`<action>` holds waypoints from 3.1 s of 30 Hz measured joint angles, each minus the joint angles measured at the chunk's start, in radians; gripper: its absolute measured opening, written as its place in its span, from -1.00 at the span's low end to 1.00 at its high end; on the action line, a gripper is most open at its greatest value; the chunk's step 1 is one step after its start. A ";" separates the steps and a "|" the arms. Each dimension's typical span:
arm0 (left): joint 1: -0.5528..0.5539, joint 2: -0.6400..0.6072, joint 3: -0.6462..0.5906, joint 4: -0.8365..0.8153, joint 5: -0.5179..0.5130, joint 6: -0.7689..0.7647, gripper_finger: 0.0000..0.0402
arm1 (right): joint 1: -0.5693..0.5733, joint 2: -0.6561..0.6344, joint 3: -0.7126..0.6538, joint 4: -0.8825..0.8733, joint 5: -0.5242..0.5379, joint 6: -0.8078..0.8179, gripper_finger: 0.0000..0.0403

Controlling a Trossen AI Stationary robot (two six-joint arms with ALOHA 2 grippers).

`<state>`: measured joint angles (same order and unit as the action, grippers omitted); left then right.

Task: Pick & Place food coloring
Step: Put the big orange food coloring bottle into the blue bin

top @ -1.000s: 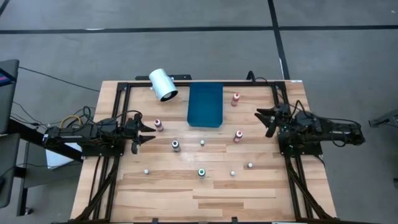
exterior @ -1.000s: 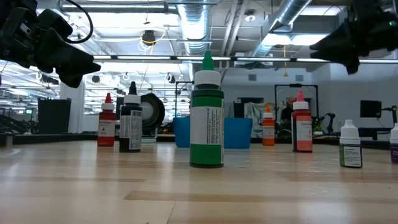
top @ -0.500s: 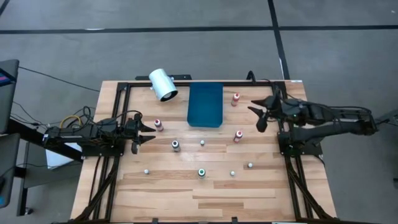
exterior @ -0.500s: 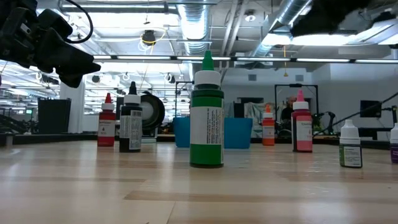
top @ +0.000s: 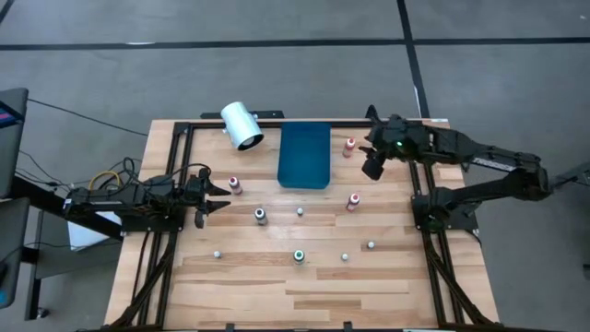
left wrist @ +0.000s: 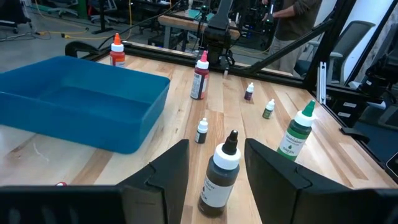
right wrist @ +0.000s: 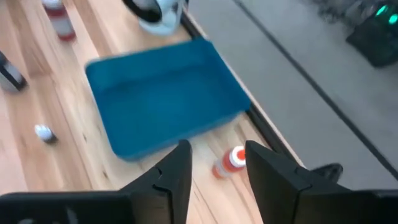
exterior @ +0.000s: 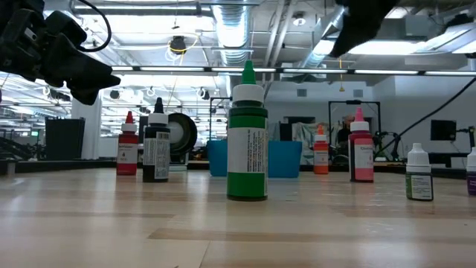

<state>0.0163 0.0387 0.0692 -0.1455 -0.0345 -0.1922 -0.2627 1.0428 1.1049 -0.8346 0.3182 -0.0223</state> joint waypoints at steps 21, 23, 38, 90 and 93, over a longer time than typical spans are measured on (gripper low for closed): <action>0.000 0.000 0.000 0.000 0.000 0.000 -0.27 | -0.264 0.306 0.002 -0.010 -0.128 -0.291 0.11; 0.000 0.000 0.000 -0.001 0.000 0.004 -0.27 | -0.286 0.336 0.002 0.003 -0.139 -0.312 0.11; 0.000 0.000 0.001 -0.009 0.001 0.007 -0.27 | -0.365 0.485 0.002 0.090 -0.215 -0.397 0.11; 0.000 0.000 0.001 -0.010 0.002 0.011 -0.27 | -0.394 0.517 0.001 0.134 -0.215 -0.291 -0.52; 0.000 0.000 0.001 -0.010 0.002 0.011 -0.27 | -0.394 0.517 0.001 0.135 -0.216 -0.291 -0.58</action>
<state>0.0162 0.0387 0.0700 -0.1558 -0.0326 -0.1814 -0.6571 1.5593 1.1061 -0.6998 0.1024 -0.3130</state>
